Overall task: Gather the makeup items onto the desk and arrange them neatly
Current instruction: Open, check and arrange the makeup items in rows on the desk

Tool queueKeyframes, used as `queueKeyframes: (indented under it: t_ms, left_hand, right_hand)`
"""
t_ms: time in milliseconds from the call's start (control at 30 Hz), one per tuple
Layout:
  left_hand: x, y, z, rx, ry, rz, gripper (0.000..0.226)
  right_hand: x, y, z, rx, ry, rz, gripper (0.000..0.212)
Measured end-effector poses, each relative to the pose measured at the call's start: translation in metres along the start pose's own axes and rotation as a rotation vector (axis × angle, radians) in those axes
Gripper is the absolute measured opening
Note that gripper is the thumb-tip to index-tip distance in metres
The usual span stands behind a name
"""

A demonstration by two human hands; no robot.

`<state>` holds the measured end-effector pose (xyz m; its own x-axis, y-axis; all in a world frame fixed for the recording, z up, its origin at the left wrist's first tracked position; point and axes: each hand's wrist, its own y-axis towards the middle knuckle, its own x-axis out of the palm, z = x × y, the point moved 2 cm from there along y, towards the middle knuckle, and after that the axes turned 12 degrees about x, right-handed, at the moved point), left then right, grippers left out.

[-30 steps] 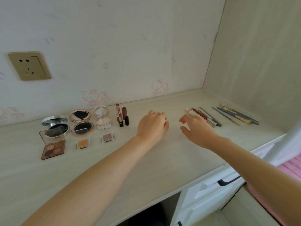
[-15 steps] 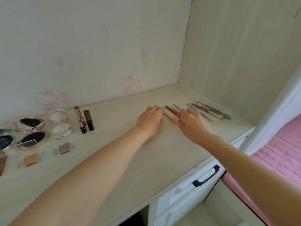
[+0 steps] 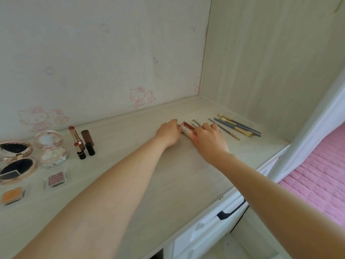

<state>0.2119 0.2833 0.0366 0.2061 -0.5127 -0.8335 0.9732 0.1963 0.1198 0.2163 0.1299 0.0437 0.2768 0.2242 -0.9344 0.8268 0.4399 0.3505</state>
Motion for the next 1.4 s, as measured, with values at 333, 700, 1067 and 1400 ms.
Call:
queueKeyframes:
  t_ms: [333,700,1067,1400]
  left_hand:
    - [-0.014,-0.015,-0.005,-0.105,-0.532,0.359,0.037]
    - [-0.041,-0.062,0.007,-0.202,-1.456,0.498,0.037]
    - [-0.083,-0.141,-0.011,-0.088,-1.518,0.406,0.03]
    - [-0.124,-0.219,-0.05,-0.027,-1.452,0.492,0.031]
  right_hand:
    - [-0.003,-0.005,-0.004,0.085,0.207,0.07,0.029]
    - [-0.029,-0.036,-0.03,0.243,0.881,0.082,0.019]
    - [-0.06,-0.085,-0.088,0.341,1.218,-0.056,0.021]
    - [-0.067,-0.125,-0.164,0.557,1.838,-0.49,0.017]
